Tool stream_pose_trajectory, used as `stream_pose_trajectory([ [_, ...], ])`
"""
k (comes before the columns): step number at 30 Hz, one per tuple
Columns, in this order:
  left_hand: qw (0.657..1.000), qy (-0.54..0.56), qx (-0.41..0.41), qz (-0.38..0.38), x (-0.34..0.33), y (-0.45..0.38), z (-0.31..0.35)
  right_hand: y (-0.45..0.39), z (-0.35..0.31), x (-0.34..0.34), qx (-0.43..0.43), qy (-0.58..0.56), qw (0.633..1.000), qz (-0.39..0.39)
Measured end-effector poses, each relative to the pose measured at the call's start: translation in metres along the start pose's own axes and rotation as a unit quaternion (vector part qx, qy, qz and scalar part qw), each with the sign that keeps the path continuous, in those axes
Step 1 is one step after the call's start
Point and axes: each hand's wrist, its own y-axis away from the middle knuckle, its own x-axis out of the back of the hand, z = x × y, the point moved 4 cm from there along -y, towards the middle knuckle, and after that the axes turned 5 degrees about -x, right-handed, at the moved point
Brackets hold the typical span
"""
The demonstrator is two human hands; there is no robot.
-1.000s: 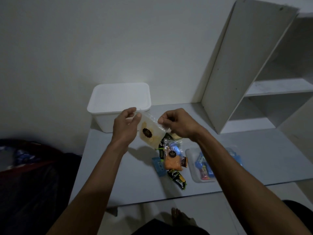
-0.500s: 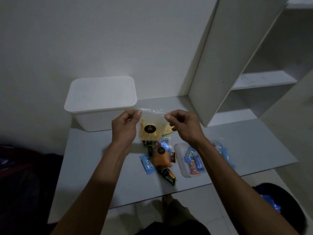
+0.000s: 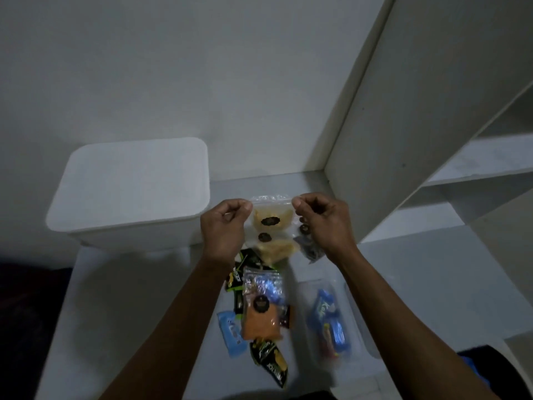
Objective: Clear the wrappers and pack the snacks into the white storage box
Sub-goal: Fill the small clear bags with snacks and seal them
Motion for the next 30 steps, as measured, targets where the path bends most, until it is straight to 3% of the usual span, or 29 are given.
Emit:
stream_pose_trajectory([
  [15,0.978,-0.070,0.062,0.188,-0.051,-0.182,-0.075,-0.202,0.071,-0.086,-0.047,-0.021,0.998,-0.041],
  [20,0.964,-0.092,0.062,0.243,-0.053,-0.214,-0.095,-0.231,0.089,-0.113,-0.082,-0.021,0.996,-0.041],
  [30,0.957,-0.071,0.049,0.277,-0.058,-0.243,-0.103,-0.252,0.096,-0.130,-0.107,-0.022,0.994,0.018],
])
